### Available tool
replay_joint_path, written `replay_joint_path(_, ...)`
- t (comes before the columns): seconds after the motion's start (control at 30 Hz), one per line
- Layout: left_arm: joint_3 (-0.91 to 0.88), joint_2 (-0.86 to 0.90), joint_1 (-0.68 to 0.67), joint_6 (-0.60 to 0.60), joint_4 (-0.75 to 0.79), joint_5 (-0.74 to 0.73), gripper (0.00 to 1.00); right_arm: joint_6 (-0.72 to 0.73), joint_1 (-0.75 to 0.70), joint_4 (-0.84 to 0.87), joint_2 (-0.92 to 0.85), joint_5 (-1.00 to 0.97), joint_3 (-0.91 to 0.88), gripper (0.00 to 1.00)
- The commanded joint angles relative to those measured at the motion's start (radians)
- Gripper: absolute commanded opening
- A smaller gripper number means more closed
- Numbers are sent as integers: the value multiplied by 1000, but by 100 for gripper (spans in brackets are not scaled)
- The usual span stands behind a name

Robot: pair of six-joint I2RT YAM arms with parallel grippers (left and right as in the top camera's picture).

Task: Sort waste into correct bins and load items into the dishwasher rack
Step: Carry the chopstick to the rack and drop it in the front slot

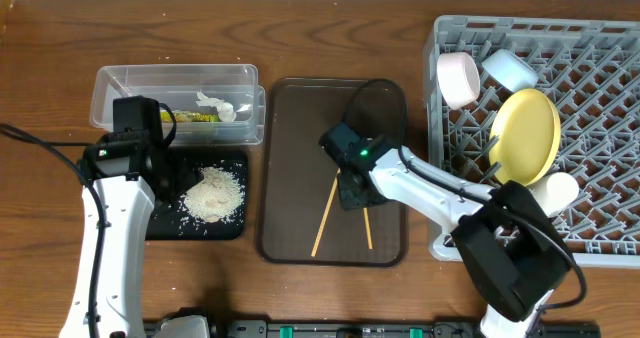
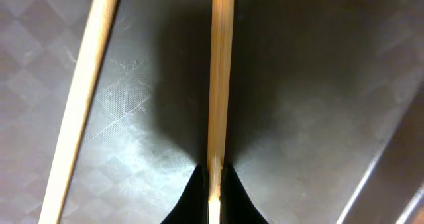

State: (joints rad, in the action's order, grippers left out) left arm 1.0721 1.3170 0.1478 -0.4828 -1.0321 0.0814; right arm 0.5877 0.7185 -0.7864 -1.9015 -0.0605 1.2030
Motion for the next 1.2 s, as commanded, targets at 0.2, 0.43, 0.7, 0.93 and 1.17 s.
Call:
replay_joint_path(0.2,5,-9,4,-9,-4,5,78,-153,-151,-51,276,-10,11,1)
replay_joint_path(0.43,5,-9,4,-10,-3,5,78,-275,-344,-155,437,-11,11,1)
replay_joint_path(0.7,5,-9,4,-9,-3,5,78,-318,-500,-282,444,-11,-1,1)
replay_joint_path(0.93,5,-9,4,-9,-3,5,78,-343,-515,-264,443,-11,-47,1)
replay_joint_path(1.17,5,-9,4,-10,-3,5,78,-343,-513,-135,443,17,-160,1)
